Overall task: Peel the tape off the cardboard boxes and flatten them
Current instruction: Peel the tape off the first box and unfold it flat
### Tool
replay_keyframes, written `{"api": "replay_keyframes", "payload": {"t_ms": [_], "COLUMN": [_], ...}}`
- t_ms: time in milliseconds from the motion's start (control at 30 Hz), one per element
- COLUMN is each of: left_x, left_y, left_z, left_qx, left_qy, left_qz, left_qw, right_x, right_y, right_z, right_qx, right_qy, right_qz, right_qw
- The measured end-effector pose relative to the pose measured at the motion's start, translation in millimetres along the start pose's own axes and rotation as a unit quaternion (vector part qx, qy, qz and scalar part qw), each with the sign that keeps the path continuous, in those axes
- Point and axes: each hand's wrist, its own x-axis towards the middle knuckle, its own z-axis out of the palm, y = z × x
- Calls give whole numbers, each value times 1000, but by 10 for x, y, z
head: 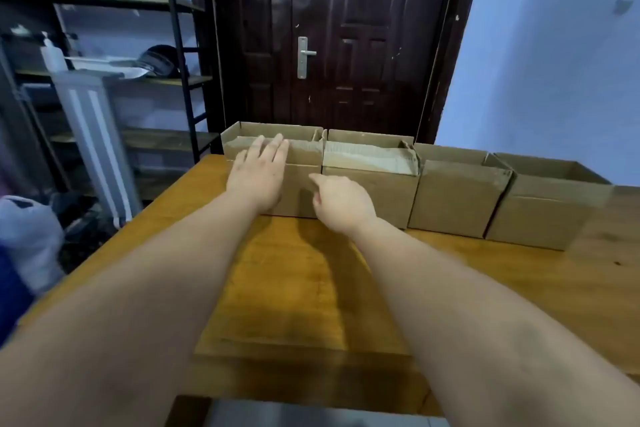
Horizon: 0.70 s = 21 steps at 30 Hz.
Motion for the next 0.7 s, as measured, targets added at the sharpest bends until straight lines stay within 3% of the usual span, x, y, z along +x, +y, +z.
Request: {"api": "replay_keyframes", "payload": {"t_ms": [233,400,500,600,700], "left_x": [71,-209,-402,-551,-594], "left_y": [27,30,-29,-10,-40], "left_z": [-5,60,49,-123,-303], "left_qx": [35,16,10,-38,-158], "left_qy": [112,2,-6,31,82], "left_qz": [0,22,12,-32,-131], "left_qw": [993,1000,1000,998,975], "right_x": [10,-101,-162,-250,-332], "right_y": [69,17,-49,-115,-173], "right_z": [132,142,96,5,-112], "right_qx": [-4,8,12,29,100], "right_qy": [-36,-39,-50,-40,-19], "right_qz": [10,-4,-4,25,89], "right_qw": [999,999,999,998,991]}}
